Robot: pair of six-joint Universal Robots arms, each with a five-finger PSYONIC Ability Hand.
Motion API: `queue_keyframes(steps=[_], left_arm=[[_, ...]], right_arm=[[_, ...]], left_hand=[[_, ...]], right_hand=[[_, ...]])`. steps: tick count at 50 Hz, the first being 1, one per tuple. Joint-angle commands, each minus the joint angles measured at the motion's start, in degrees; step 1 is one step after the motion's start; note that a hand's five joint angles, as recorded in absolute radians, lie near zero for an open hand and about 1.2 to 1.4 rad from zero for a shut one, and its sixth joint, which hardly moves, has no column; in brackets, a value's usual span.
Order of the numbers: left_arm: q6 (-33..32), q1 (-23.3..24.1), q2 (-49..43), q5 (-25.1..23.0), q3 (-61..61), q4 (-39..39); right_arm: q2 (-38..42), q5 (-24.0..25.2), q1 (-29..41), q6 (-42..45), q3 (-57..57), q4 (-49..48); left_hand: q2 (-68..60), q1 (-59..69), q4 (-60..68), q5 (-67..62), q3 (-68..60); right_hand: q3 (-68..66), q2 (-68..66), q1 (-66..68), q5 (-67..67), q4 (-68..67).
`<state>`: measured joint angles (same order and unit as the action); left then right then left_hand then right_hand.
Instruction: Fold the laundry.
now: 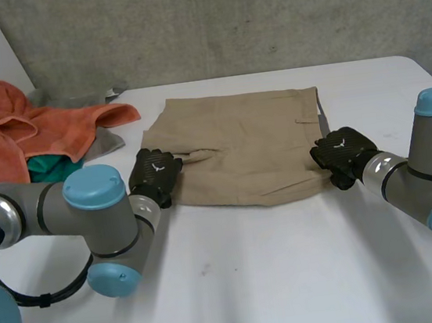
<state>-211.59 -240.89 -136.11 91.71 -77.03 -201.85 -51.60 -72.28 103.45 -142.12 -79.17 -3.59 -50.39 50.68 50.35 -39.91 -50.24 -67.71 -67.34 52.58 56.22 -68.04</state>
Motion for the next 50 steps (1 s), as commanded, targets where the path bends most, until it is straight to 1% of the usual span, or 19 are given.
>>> queue_keyframes(steps=[1, 3, 4, 9, 13, 15, 19, 21, 22, 23, 25, 26, 28, 30, 34, 37, 44, 48, 50], left_arm=[[-0.67, -0.19, -1.79, -0.39, 1.62, 0.23], [-0.58, -0.19, -1.70, -0.39, 1.62, 0.31], [-0.58, -0.19, -1.62, -0.39, 1.54, 0.32], [-0.49, -0.37, -0.47, 0.14, 1.45, 1.02], [-0.49, -0.02, 1.63, 0.40, -0.22, 3.73], [-0.31, -0.11, 6.72, 0.31, -2.32, 7.86], [-0.66, -0.02, 14.02, 0.05, -5.84, 16.73], [-0.75, 0.16, 16.39, 0.14, -6.98, 21.12], [-0.75, 0.33, 18.84, 0.14, -8.12, 26.11], [-0.75, 0.51, 20.17, 0.05, -8.83, 28.77], [-0.84, 0.51, 22.54, -0.21, -10.32, 34.13], [-0.93, 0.60, 24.47, -0.48, -12.42, 39.90], [-1.37, 0.86, 25.89, -0.48, -14.27, 44.06], [-2.50, 1.64, 27.64, -0.65, -16.12, 46.53], [-4.00, 3.40, 29.23, -1.09, -18.50, 46.37], [-4.18, 3.93, 29.76, -1.27, -19.90, 46.81], [-5.94, 5.52, 30.81, -1.45, -22.81, 47.87], [-5.32, 3.41, 30.73, -1.36, -21.05, 41.99], [-5.15, 2.01, 30.64, -1.27, -20.61, 37.07]], right_arm=[[-0.17, -0.58, 0.00, 0.01, 0.07, -0.02], [-0.26, -0.85, 0.00, 0.01, 0.16, 0.07], [-0.35, -1.02, 0.00, -0.08, 0.24, 0.16], [-1.31, -1.64, 0.09, -0.08, 0.24, 0.42], [-2.63, -1.99, 0.09, 0.09, 0.07, 2.61], [-3.77, -2.08, -0.09, 0.27, 0.07, 4.72], [-8.07, -1.90, -0.61, 0.88, 0.07, 13.50], [-10.54, -1.82, -0.61, 1.76, 0.07, 19.91], [-11.50, -1.82, -0.53, 2.20, -0.02, 22.46], [-11.94, -1.82, -0.53, 2.64, -0.19, 24.31], [-13.70, -1.99, -0.70, 5.00, -1.51, 30.90], [-14.23, -2.08, -0.70, 6.23, -2.21, 33.18], [-15.81, -2.69, -0.88, 10.09, -4.75, 38.53], [-16.69, -2.96, -0.88, 12.56, -6.51, 40.93], [-18.28, -3.13, -0.88, 15.91, -11.00, 41.55], [-19.15, -2.34, -0.88, 16.44, -14.08, 41.91], [-21.35, -2.69, -1.75, 17.49, -18.48, 41.12], [-21.53, -2.61, -2.90, 16.44, -18.30, 37.52], [-21.53, -2.52, -2.81, 15.66, -18.21, 34.71]], left_hand=[[-19.68, 19.39, 19.72, -20.15, -19.83], [-28.73, 28.45, 28.78, -29.21, -28.89], [-29.60, 29.32, 29.64, -30.08, -29.75], [-29.61, 29.32, 29.65, -30.09, -29.76], [-29.61, 29.32, 29.65, -30.09, -29.76], [-29.61, 29.32, 29.65, -30.09, -29.76], [-29.61, 29.32, 29.65, -30.09, -29.76], [-29.61, 29.32, 29.65, -30.09, -29.76], [-29.61, 29.32, 29.65, -30.09, -29.76], [-29.61, 29.32, 29.65, -30.09, -29.76], [-29.61, 29.32, 29.65, -30.09, -29.76], [-29.61, 29.32, 29.65, -30.09, -29.76], [-29.61, 29.32, 29.65, -30.09, -29.76], [-29.61, 29.32, 29.65, -30.09, -29.76], [-29.61, 29.32, 29.65, -30.09, -29.76], [-29.61, 29.32, 29.65, -30.09, -29.76], [-29.61, 29.32, 29.65, -30.09, -29.76], [-29.61, 29.32, 29.65, -30.09, -29.76], [-29.61, 29.32, 29.65, -30.09, -29.76]], right_hand=[[-12.29, -12.66, 27.42, 13.78, -11.96], [-12.29, -12.66, 27.42, 13.78, -11.96], [-12.29, -12.66, 27.42, 13.78, -11.96], [-12.29, -12.66, 27.42, 13.78, -11.96], [-12.29, -12.66, 27.42, 13.78, -11.96], [-12.29, -12.66, 27.42, 13.78, -11.96], [-12.29, -12.66, 27.42, 13.78, -11.96], [-12.29, -12.66, 27.42, 13.78, -11.96], [-12.29, -12.66, 27.42, 13.78, -11.96], [-12.29, -12.66, 27.42, 13.78, -11.96], [-12.29, -12.66, 27.42, 13.78, -11.96], [-12.29, -12.66, 27.42, 13.78, -11.96], [-12.29, -12.66, 27.42, 13.78, -11.96], [-12.29, -12.66, 27.42, 13.78, -11.96], [-12.29, -12.66, 27.42, 13.78, -11.96], [-12.29, -12.66, 27.42, 13.78, -11.96], [-12.29, -12.66, 27.42, 13.78, -11.96], [-12.29, -12.66, 27.42, 13.78, -11.96], [-12.29, -12.66, 27.42, 13.78, -11.96]])
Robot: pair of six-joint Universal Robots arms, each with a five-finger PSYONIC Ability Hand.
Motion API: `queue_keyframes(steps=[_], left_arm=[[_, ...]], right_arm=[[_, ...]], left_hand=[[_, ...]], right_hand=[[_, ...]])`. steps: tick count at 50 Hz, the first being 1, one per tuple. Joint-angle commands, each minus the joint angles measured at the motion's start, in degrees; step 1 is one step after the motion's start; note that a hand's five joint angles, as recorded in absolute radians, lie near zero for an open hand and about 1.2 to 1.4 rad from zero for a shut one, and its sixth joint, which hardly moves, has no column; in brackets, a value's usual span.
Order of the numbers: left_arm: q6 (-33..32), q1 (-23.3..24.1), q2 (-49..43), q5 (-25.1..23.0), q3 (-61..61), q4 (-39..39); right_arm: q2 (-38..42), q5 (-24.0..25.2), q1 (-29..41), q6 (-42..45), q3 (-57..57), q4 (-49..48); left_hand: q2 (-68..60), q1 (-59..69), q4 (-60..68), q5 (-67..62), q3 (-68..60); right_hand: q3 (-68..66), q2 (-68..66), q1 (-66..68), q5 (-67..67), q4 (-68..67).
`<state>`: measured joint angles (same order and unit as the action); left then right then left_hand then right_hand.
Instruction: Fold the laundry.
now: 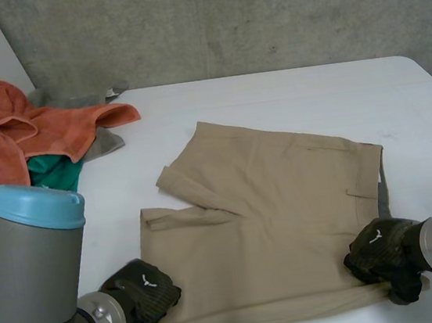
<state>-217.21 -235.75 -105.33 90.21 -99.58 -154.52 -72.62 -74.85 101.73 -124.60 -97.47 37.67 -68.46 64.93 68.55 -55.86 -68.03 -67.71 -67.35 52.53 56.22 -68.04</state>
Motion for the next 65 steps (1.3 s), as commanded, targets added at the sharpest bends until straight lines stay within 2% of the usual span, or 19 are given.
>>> queue_keyframes(steps=[1, 5, 6, 15, 24, 29, 32, 33, 34, 35, 36, 41, 44, 46, 48, 51, 56, 59, 65], left_arm=[[0.56, -3.40, -0.06, 0.23, 2.02, -11.75], [2.22, -3.41, 0.03, 0.58, 1.76, -15.89], [2.84, -3.32, 0.21, 0.58, 1.67, -15.90], [12.59, -3.23, 4.77, -0.12, 0.71, -10.81], [14.62, -2.97, 4.43, -0.47, -2.20, -9.30], [14.80, -3.23, 3.99, -1.97, -3.25, -9.39], [14.71, -3.49, 2.06, -1.97, -3.17, -10.79], [14.71, -3.49, 1.27, -1.88, -2.99, -11.41], [14.53, -3.41, -0.30, -1.45, -2.55, -12.81], [14.53, -3.40, -0.93, -1.01, -2.46, -13.60], [14.53, -3.23, -1.37, -0.65, -2.46, -14.05], [12.87, -2.53, -1.46, 0.76, -3.16, -12.48], [7.52, 0.01, -0.94, 0.32, -4.74, -4.14], [0.50, 2.48, -0.58, 0.58, -6.24, 2.97], [-2.59, 3.01, -0.32, 0.49, -5.80, 3.97], [-3.49, 2.22, -0.14, 0.76, -2.56, -0.50], [-2.61, 1.43, -0.84, 1.37, 4.38, -10.69], [-1.47, 1.43, -3.39, 1.99, 9.57, -16.15], [-1.02, 1.52, -12.87, 6.38, 21.78, -28.45]], right_arm=[[-0.50, 0.05, -0.92, -3.62, 0.17, -9.17], [0.20, -0.21, -0.74, -8.98, 0.52, -12.53], [0.37, -0.21, -0.65, -9.60, 0.61, -12.62], [1.43, -0.21, -0.56, -11.72, 1.14, -14.55], [1.69, -0.12, -0.56, -11.81, 0.79, -14.91], [1.69, -0.12, -0.65, -11.81, 0.88, -14.91], [1.69, -0.21, -0.74, -11.81, 0.70, -14.91], [1.69, -0.21, -0.74, -11.72, 0.61, -14.91], [1.69, -0.21, -0.65, -11.72, 0.44, -14.91], [1.61, -0.21, -0.65, -11.72, 0.26, -14.82], [1.69, -0.30, -0.74, -11.55, -0.17, -14.56], [-0.50, -0.56, -1.00, -9.35, -3.25, -12.80], [-4.27, -0.56, -1.44, -3.22, -7.11, -7.72], [-5.77, -0.65, -1.44, 1.35, -9.74, -4.29], [-6.65, -0.48, -1.70, 7.07, -11.16, -0.94], [-6.92, 0.75, -3.19, 9.02, -9.77, -2.06], [-5.69, 1.20, -3.20, 3.15, -5.11, -9.01], [-3.24, 0.76, -3.02, -1.52, -1.42, -13.40], [0.64, -0.91, -2.41, -6.27, 4.47, -21.31]], left_hand=[[-9.90, 13.43, 9.80, -12.49, -10.33], [21.33, -17.80, -21.43, 18.74, 20.90], [25.57, -22.04, -25.66, 22.97, 25.14], [29.64, -26.11, -29.73, 27.05, 29.21], [39.90, -36.37, -40.00, 37.31, 39.48], [39.40, -35.87, -39.50, 36.81, 38.98], [32.54, -29.01, -32.64, 29.95, 32.12], [26.51, -22.98, -26.61, 23.92, 26.08], [7.63, -4.10, -7.73, 5.04, 7.21], [-5.55, 9.08, 5.45, -8.14, -5.97], [-11.48, 15.01, 11.39, -14.08, -11.91], [-11.54, 15.07, 11.45, -14.14, -11.97], [-11.54, 15.07, 11.45, -14.14, -11.97], [-11.54, 15.07, 11.45, -14.14, -11.97], [-11.54, 15.07, 11.45, -14.14, -11.97], [-11.54, 15.07, 11.45, -14.14, -11.97], [-11.54, 15.07, 11.45, -14.14, -11.97], [-11.54, 15.07, 11.45, -14.14, -11.97], [-11.54, 15.07, 11.45, -14.14, -11.97]], right_hand=[[-12.29, -12.65, 27.47, 13.78, -11.96], [-12.29, -12.65, 27.47, 13.78, -11.96], [-12.29, -12.65, 27.47, 13.78, -11.96], [-12.29, -12.65, 27.47, 13.78, -11.96], [-12.29, -12.65, 27.47, 13.78, -11.96], [-12.29, -12.65, 27.47, 13.78, -11.96], [-12.29, -12.65, 27.47, 13.78, -11.96], [-12.29, -12.65, 27.47, 13.78, -11.96], [-12.29, -12.65, 27.47, 13.78, -11.96], [-12.29, -12.65, 27.47, 13.78, -11.96], [-12.29, -12.65, 27.47, 13.78, -11.96], [-12.29, -12.65, 27.47, 13.78, -11.96], [-12.29, -12.65, 27.47, 13.78, -11.96], [-12.29, -12.65, 27.47, 13.78, -11.96], [-12.29, -12.65, 27.47, 13.78, -11.96], [-12.29, -12.65, 27.47, 13.78, -11.96], [-12.29, -12.65, 27.47, 13.78, -11.96], [-12.29, -12.65, 27.47, 13.78, -11.96], [-12.29, -12.65, 27.47, 13.78, -11.96]])
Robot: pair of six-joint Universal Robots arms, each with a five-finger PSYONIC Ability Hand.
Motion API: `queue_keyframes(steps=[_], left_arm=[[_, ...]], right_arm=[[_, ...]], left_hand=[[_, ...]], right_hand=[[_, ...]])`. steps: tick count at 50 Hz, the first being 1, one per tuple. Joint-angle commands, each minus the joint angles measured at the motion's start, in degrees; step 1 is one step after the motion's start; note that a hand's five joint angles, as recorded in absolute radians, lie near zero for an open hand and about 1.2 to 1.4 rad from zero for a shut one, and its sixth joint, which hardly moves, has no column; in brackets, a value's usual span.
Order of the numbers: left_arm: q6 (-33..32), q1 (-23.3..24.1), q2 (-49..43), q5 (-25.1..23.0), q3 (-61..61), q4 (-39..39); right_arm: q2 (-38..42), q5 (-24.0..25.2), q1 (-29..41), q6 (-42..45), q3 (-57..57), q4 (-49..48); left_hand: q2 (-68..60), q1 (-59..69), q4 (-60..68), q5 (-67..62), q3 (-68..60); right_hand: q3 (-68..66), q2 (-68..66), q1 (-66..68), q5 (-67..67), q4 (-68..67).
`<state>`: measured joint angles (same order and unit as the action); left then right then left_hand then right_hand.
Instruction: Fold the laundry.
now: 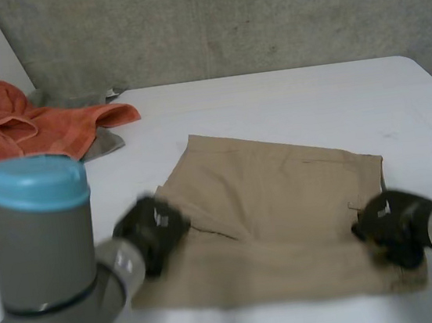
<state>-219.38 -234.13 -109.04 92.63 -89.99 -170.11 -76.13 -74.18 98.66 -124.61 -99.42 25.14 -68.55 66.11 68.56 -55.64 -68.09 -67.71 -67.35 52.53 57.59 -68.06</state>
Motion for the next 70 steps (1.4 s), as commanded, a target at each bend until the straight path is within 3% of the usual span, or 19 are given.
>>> queue_keyframes(steps=[1, 12, 18, 19, 20, 21, 22, 28, 32, 36, 43, 52, 55, 57, 66, 70], left_arm=[[1.06, -0.19, -11.00, 4.48, 13.85, -14.62], [-3.50, -0.63, -31.66, 4.84, 33.28, -31.94], [-6.68, -1.68, -43.00, 1.42, 44.27, -38.28], [-6.68, -1.68, -44.23, 0.98, 45.76, -38.80], [-6.68, -1.68, -45.11, 0.89, 46.99, -39.16], [-6.68, -1.68, -46.69, 0.80, 49.36, -39.86], [-6.68, -1.68, -47.14, 0.54, 49.81, -40.04], [-5.10, -0.89, -43.37, 0.71, 45.26, -40.83], [-1.41, -0.80, -35.99, 0.45, 35.78, -41.44], [2.37, -0.19, -28.87, 0.80, 26.63, -42.06], [5.98, 0.43, -21.48, 0.88, 13.27, -41.54], [7.12, 0.51, -19.10, 0.88, 7.46, -41.45], [7.12, 0.34, -19.10, 0.88, 7.37, -41.36], [7.04, 0.25, -19.10, 0.97, 7.28, -41.36], [7.12, 0.08, -16.29, 0.97, 6.05, -40.74], [7.21, -0.19, -14.62, 0.97, 4.38, -40.66]], right_arm=[[4.84, -2.01, 0.92, -7.22, 8.08, -12.45], [18.72, -9.22, 3.91, -7.76, 18.90, -34.27], [28.82, -10.28, 4.53, -4.07, 25.84, -41.83], [31.54, -10.37, 4.61, -3.02, 27.51, -43.93], [32.61, -10.63, 4.70, -2.48, 28.31, -44.90], [33.49, -10.98, 4.70, -2.13, 28.92, -45.78], [34.80, -11.77, 4.70, -1.87, 29.80, -46.75], [32.10, -14.06, 5.49, -5.63, 27.53, -46.85], [22.88, -13.45, 4.97, -13.10, 21.73, -42.73], [13.22, -11.26, 4.62, -22.23, 16.73, -30.46], [11.00, -5.37, 1.02, -28.93, 10.22, -20.04], [12.14, -4.74, -0.13, -28.58, 4.67, -26.54], [13.81, -5.36, -0.57, -27.36, 4.15, -29.26], [14.16, -6.23, -1.01, -25.87, 3.97, -30.58], [6.70, -7.82, -5.31, -16.38, 0.81, -32.61], [4.85, -8.43, -7.60, -4.63, 0.10, -32.43]], left_hand=[[-11.45, 13.89, 11.44, -14.36, -11.91], [-11.45, 13.89, 11.44, -14.36, -11.91], [-11.45, 13.89, 11.44, -14.36, -11.91], [-9.97, 12.42, 9.97, -12.89, -10.44], [3.20, -0.75, -3.20, 0.29, 2.73], [40.80, -38.36, -40.80, 37.89, 40.33], [57.16, -54.72, -57.17, 54.25, 56.70], [58.55, -56.11, -58.56, 55.64, 58.09], [58.55, -56.11, -58.56, 55.64, 58.09], [58.55, -56.11, -58.56, 55.64, 58.09], [58.55, -56.11, -58.56, 55.64, 58.09], [58.55, -56.11, -58.56, 55.64, 58.09], [58.55, -56.11, -58.56, 55.64, 58.09], [58.55, -56.11, -58.56, 55.64, 58.09], [58.55, -56.11, -58.56, 55.64, 58.09], [58.55, -56.11, -58.56, 55.64, 58.09]], right_hand=[[-12.29, -12.65, 27.47, 12.41, -11.94], [-12.29, -12.65, 27.47, 12.41, -11.94], [-12.29, -12.65, 27.47, 12.41, -11.94], [2.14, 1.78, 13.04, -2.02, 2.49], [18.94, 18.58, -3.76, -18.82, 19.28], [36.76, 36.40, -21.58, -36.64, 37.10], [57.71, 57.35, -42.53, -57.59, 58.06], [57.71, 57.35, -42.53, -57.59, 58.06], [57.71, 57.35, -42.53, -57.59, 58.06], [57.71, 57.35, -42.53, -57.59, 58.06], [56.81, 56.45, -41.63, -56.69, 57.15], [43.02, 42.67, -27.85, -42.91, 43.37], [20.71, 20.36, -5.54, -20.60, 21.06], [-12.09, -12.45, 27.26, 12.21, -11.74], [-12.29, -12.65, 27.47, 12.41, -11.94], [-12.29, -12.65, 27.47, 12.41, -11.94]])
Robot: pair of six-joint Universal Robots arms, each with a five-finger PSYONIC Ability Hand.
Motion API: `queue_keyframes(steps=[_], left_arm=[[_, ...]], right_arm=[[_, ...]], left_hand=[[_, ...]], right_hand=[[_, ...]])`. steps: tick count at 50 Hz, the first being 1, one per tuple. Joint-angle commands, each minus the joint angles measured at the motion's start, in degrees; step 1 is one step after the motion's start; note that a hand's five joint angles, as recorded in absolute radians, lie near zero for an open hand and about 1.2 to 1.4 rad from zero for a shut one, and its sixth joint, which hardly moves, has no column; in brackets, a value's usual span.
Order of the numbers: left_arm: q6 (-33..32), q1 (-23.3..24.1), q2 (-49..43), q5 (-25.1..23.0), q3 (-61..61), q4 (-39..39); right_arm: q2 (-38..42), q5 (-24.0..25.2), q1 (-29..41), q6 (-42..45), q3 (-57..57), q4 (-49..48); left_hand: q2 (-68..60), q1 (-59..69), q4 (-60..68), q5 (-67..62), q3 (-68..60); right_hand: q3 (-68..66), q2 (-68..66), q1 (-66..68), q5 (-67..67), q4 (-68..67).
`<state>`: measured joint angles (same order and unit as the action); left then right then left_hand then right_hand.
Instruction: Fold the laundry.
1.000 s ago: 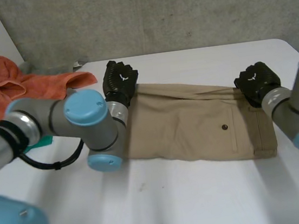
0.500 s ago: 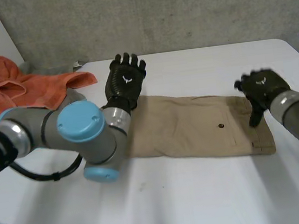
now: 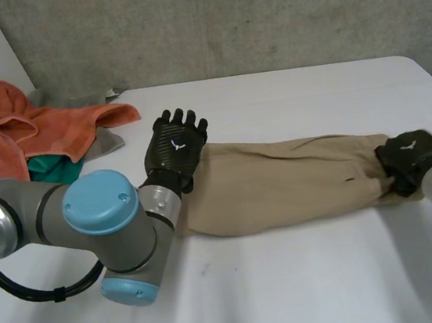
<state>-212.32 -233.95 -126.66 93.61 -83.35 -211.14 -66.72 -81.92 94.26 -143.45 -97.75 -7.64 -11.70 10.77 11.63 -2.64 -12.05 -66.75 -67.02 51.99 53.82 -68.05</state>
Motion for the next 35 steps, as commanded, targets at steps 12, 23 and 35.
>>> queue_keyframes(steps=[12, 23, 35], left_arm=[[4.36, -2.21, 10.02, 0.26, -8.67, 0.46], [9.12, -4.05, 12.84, 1.49, -8.85, 1.78], [9.38, -3.88, 12.23, 1.67, -3.23, 1.78]], right_arm=[[-4.13, 7.72, 14.00, 24.80, 4.76, -6.50], [8.35, 25.05, 31.33, 26.21, 6.52, -16.00], [0.83, 6.01, 32.04, -7.01, 9.24, -14.33]], left_hand=[[1.70, -0.77, -1.63, 2.64, 2.05], [1.70, -0.77, -1.63, 2.64, 2.05], [1.70, -0.77, -1.63, 2.64, 2.05]], right_hand=[[-13.25, -12.98, 28.01, 16.18, -11.95], [-13.25, -12.98, 28.01, 16.18, -11.95], [56.75, 57.02, -41.99, -53.82, 58.05]])
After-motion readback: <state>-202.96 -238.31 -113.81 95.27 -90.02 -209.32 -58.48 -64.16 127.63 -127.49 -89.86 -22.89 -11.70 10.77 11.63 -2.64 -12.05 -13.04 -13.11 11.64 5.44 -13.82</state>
